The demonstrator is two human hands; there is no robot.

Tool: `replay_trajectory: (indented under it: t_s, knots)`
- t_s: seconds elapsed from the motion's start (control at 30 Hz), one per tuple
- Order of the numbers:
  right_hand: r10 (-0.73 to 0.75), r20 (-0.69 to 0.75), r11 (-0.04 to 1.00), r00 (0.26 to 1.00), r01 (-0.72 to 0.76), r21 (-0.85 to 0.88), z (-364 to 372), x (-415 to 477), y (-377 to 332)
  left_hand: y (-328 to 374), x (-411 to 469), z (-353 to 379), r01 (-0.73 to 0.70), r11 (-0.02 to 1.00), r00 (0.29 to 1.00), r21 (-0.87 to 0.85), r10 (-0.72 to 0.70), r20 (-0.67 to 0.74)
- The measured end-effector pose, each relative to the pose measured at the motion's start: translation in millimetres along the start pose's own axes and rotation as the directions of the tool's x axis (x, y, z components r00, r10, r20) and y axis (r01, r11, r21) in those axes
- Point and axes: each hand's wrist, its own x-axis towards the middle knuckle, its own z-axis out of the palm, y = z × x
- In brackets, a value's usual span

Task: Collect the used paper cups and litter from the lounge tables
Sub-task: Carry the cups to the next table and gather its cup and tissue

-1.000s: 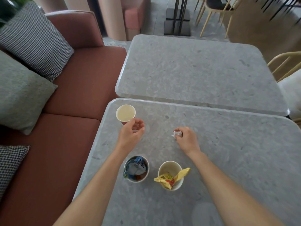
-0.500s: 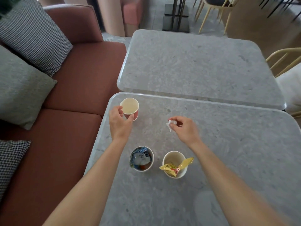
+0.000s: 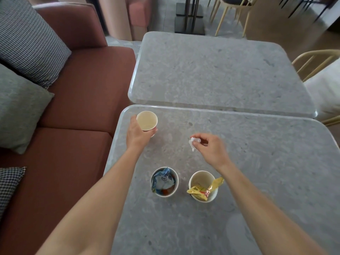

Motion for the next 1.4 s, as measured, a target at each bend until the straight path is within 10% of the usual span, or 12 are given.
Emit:
replay_trajectory:
  t_s: [0.33,0.67,1.1,1.4]
  knots:
    - [0.039,-0.155,0.999,0.987,-0.036,0.019,-7.8,-20.4,-27.1,22.9,-57.7,-20.3,-0.181,0.981,0.983,-0.071,0.18,-0.02]
    - [-0.138,-0.341,0.897,0.93,0.264,0.354,-22.7,-75.5,-101.1,72.3,-125.6,-58.6,-0.284,0.958,0.955,-0.028,0.285,0.081]
    - [-0.382,-0.283,0.924,0.88,0.37,-0.095,-21.5,-108.2,-106.9,71.9,-184.7,-63.2,-0.324,0.945,0.928,-0.051,0.328,0.179]
    - [-0.259,-0.306,0.948,0.916,0.301,0.101,-40.1,-118.9,-95.6,78.5,-203.0,-51.7,-0.342,0.939,0.922,-0.044,0.344,0.175]
